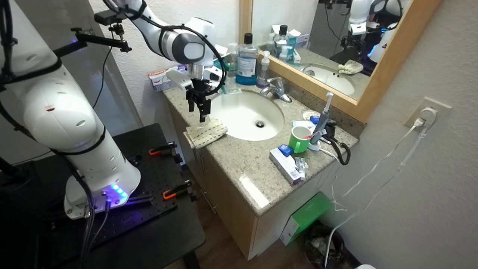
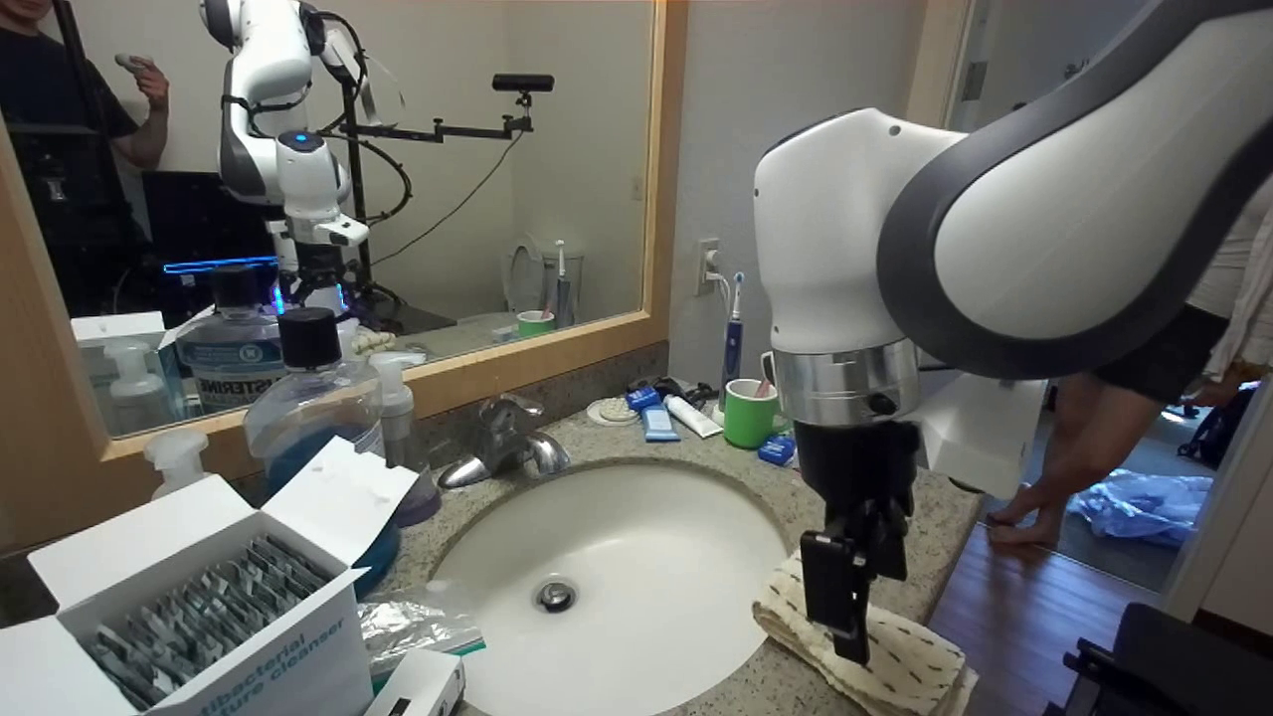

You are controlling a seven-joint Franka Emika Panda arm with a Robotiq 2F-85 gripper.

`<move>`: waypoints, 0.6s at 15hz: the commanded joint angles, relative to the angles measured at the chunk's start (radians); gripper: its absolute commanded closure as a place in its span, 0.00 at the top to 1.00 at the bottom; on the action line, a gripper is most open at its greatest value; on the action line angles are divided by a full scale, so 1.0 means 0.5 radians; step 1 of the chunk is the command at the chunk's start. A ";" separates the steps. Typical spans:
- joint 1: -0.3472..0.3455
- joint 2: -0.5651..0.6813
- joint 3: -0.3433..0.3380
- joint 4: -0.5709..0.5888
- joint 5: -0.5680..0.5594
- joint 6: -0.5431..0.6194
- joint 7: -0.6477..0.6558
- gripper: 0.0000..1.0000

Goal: Use the cloth to wipe the counter

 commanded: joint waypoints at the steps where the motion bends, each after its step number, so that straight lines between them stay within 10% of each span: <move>1: -0.023 -0.191 0.055 -0.103 0.049 -0.032 -0.041 1.00; 9: -0.004 -0.412 0.115 -0.195 0.054 -0.065 -0.019 1.00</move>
